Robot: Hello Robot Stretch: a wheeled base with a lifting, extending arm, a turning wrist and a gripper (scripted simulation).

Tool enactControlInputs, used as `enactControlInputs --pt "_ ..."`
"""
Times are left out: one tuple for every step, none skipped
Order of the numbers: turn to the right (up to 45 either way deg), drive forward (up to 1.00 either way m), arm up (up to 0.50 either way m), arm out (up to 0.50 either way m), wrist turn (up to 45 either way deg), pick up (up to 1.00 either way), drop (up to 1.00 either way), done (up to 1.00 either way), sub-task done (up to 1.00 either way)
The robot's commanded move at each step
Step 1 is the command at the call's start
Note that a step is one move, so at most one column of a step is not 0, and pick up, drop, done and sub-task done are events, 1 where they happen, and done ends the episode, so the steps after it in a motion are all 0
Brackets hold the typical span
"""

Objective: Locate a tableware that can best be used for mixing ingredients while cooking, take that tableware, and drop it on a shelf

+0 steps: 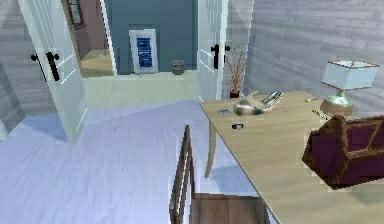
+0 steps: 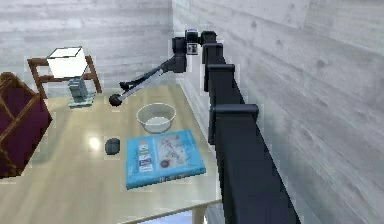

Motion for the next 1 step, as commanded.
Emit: enactControlInputs --pt "0.0 0.00 0.00 0.00 33.0 0.00 0.00 0.00 0.00"
